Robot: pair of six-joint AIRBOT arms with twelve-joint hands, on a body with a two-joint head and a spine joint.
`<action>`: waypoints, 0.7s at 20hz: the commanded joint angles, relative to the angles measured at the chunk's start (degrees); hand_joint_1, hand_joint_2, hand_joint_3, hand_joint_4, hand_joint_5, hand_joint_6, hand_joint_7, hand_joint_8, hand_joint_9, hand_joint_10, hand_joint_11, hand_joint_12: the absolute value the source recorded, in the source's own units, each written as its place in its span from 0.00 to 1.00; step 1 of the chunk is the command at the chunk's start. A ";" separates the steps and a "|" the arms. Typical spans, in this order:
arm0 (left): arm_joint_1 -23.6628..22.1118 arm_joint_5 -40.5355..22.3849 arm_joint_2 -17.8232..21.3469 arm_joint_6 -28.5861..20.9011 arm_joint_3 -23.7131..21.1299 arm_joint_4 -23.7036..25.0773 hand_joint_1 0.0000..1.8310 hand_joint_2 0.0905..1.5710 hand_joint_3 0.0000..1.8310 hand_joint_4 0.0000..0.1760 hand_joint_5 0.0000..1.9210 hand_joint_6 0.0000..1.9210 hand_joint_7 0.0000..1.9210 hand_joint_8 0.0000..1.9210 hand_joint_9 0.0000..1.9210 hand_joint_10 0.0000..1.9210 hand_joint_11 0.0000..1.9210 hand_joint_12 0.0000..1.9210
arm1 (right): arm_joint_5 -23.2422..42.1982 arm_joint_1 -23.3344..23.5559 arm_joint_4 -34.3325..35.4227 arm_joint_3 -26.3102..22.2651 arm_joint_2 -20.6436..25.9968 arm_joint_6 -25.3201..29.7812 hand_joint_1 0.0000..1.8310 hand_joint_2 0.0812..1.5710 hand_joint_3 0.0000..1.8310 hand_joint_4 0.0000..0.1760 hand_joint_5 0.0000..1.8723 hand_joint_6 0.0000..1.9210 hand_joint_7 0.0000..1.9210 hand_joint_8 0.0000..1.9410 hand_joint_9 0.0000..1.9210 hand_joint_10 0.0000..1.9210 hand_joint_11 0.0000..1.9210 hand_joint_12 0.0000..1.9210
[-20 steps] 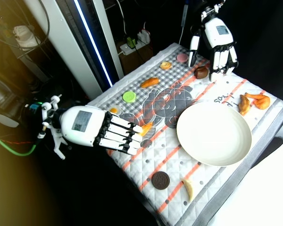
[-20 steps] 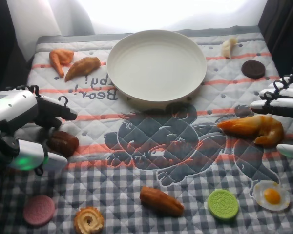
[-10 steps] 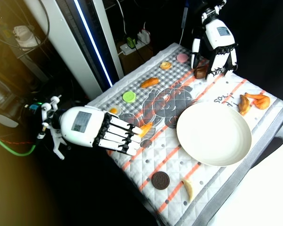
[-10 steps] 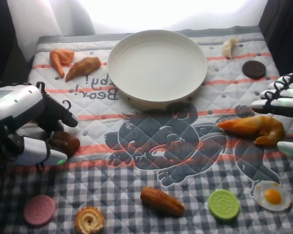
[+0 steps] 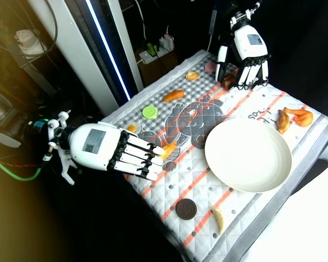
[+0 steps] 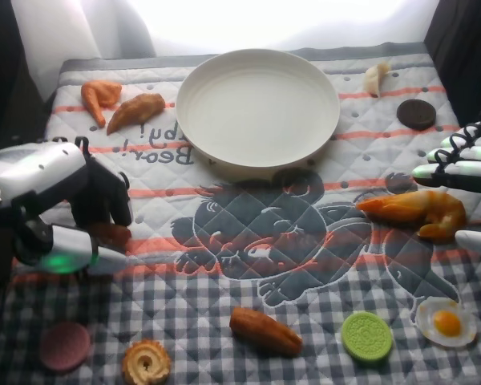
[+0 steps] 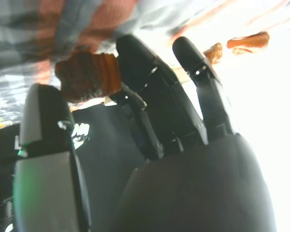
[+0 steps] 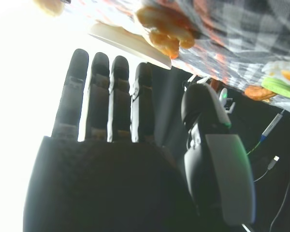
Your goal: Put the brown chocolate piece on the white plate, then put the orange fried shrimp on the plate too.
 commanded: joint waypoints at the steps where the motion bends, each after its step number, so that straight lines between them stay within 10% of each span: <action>1: -1.23 -6.62 0.59 -0.23 0.31 1.12 0.67 0.69 0.00 0.00 0.50 0.48 0.53 0.56 0.50 0.33 0.16 0.51 | 6.80 0.09 0.88 -0.07 0.17 0.31 0.22 0.87 0.00 0.12 0.23 0.00 0.21 0.00 0.19 0.01 0.08 0.28; 8: -10.72 -4.29 -1.41 -0.23 3.30 6.78 0.67 0.69 0.00 0.00 0.47 0.52 0.56 0.51 0.53 0.30 0.18 0.49 | 6.80 0.09 0.91 -0.02 0.25 0.34 0.23 0.87 0.00 0.14 0.24 0.00 0.22 0.00 0.20 0.00 0.07 0.30; 14: -23.60 5.51 -12.72 -0.23 14.33 9.39 0.68 0.66 0.00 0.00 0.53 0.44 0.60 0.45 0.50 0.41 0.16 0.63 | 6.85 0.20 0.91 0.20 0.13 0.34 0.20 0.87 0.00 0.23 0.22 0.00 0.21 0.00 0.18 0.00 0.05 0.33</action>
